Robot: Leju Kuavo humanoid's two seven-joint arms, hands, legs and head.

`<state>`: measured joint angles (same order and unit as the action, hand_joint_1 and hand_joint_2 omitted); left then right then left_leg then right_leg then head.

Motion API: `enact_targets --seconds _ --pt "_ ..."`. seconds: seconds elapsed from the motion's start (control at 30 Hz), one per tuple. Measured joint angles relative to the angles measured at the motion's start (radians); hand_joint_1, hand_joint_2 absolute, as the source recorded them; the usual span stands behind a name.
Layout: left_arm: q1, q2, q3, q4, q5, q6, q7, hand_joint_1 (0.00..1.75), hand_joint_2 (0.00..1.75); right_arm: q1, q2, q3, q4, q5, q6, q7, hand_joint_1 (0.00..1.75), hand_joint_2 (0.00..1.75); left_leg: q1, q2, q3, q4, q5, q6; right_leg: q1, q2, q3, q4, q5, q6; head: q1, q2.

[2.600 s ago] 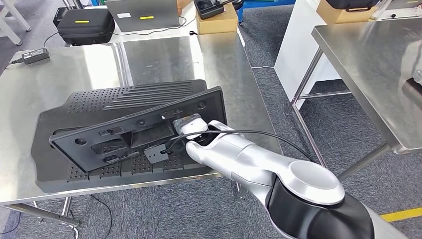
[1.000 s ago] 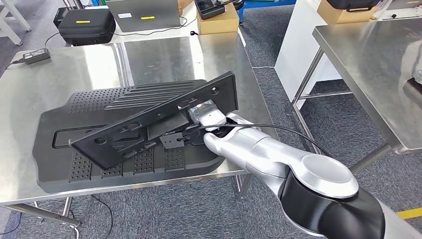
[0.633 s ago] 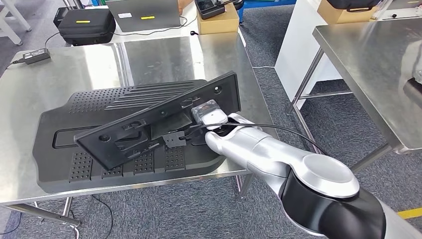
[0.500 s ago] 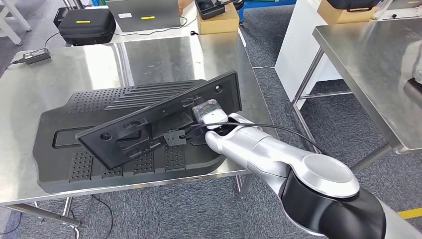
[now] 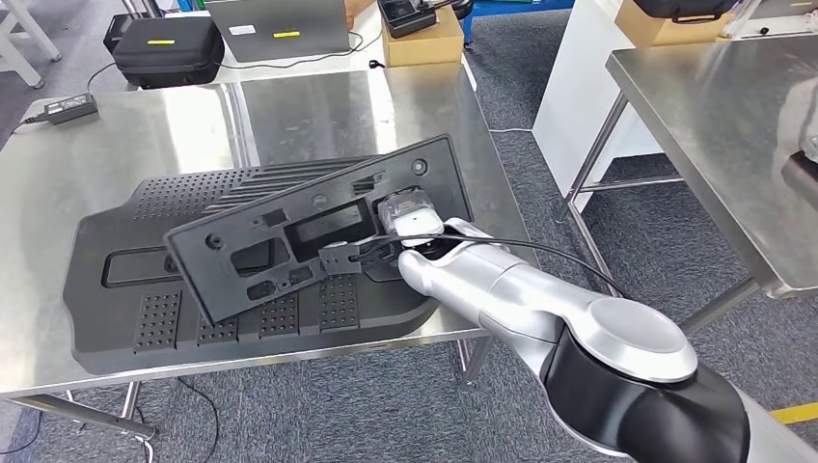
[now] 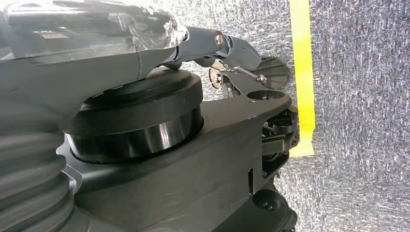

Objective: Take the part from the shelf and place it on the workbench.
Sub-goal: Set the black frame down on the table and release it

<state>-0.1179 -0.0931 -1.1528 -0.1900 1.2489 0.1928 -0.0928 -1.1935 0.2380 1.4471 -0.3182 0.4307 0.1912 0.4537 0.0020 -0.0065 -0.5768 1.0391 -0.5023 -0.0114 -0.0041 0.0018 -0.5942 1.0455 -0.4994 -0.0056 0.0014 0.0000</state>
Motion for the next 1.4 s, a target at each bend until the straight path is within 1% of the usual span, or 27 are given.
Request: enact_targets --seconds 0.13,0.47,0.63,0.77,0.87,1.0,1.1,1.17,1.27,1.4 --pt "0.000 0.000 0.000 0.000 0.008 0.000 -0.002 0.00 0.00 -0.003 0.000 -0.003 0.001 -0.004 -0.002 0.006 0.00 0.00 0.000 0.000 0.000 0.000 0.000 0.000 0.000 0.000 0.000 0.000 0.000 0.000 0.000 0.000" --pt "0.001 -0.001 -0.002 0.000 0.005 0.000 -0.010 0.00 0.00 -0.011 -0.003 -0.031 0.002 -0.063 -0.033 0.010 0.00 0.00 0.000 0.000 0.000 0.000 0.000 0.000 0.000 0.000 0.000 0.000 0.000 0.000 0.000 0.000" --pt "0.001 -0.001 -0.008 0.000 -0.003 -0.003 -0.010 0.00 0.00 -0.014 -0.006 -0.045 0.004 -0.071 -0.048 0.010 0.00 0.00 0.000 0.000 0.000 0.000 0.000 0.000 0.000 0.000 0.000 0.000 0.000 0.000 0.000 0.000" --pt "0.001 -0.002 -0.011 0.000 -0.009 -0.004 -0.010 0.00 0.00 -0.021 -0.008 -0.051 0.004 -0.079 -0.091 -0.004 0.00 0.00 0.000 0.000 0.000 0.000 0.000 0.000 0.000 0.000 0.000 0.000 0.000 0.000 0.000 0.000" --pt "0.001 -0.002 -0.011 0.000 -0.011 -0.004 -0.011 0.00 0.00 -0.027 -0.010 -0.064 0.004 -0.115 -0.200 -0.070 0.00 0.00 0.000 0.000 0.000 0.000 0.000 0.000 0.000 0.000 0.000 0.000 0.000 0.000 0.000 0.000" --pt "0.001 -0.002 -0.015 0.000 -0.004 -0.004 -0.022 0.00 0.00 -0.035 -0.027 -0.123 -0.023 -0.225 -0.335 -0.239 0.00 0.00 0.000 0.000 0.000 0.000 0.000 0.000 -0.001 0.000 0.000 0.000 0.000 0.000 -0.001 0.000" --pt "0.003 -0.002 -0.016 0.000 0.000 -0.003 -0.036 0.00 0.00 -0.030 -0.048 -0.180 -0.070 -0.316 -0.388 -0.338 0.00 0.00 0.000 0.000 0.000 0.000 0.000 0.000 -0.001 0.000 0.000 0.000 0.000 0.000 0.000 0.000" --pt "0.003 -0.002 -0.016 0.000 0.006 -0.002 -0.055 0.00 0.00 -0.008 -0.074 -0.203 -0.136 -0.385 -0.409 -0.367 0.00 0.00 0.000 -0.001 0.001 0.000 0.000 0.000 -0.001 0.000 0.001 -0.001 0.000 0.000 -0.001 0.000" --pt "0.011 -0.001 -0.015 0.000 0.027 -0.001 -0.107 0.00 0.00 0.083 -0.154 -0.263 -0.378 -0.478 -0.470 -0.368 0.00 0.00 0.000 -0.002 0.001 0.000 0.000 0.000 -0.001 -0.002 0.002 -0.002 0.000 0.001 0.000 0.000" --pt "0.020 0.000 -0.015 0.000 0.050 -0.001 -0.160 0.00 0.00 0.181 -0.252 -0.349 -0.683 -0.480 -0.551 -0.345 0.00 0.00 0.000 -0.002 0.001 0.000 -0.001 0.002 -0.001 -0.002 0.002 -0.003 -0.001 0.002 0.000 0.000"
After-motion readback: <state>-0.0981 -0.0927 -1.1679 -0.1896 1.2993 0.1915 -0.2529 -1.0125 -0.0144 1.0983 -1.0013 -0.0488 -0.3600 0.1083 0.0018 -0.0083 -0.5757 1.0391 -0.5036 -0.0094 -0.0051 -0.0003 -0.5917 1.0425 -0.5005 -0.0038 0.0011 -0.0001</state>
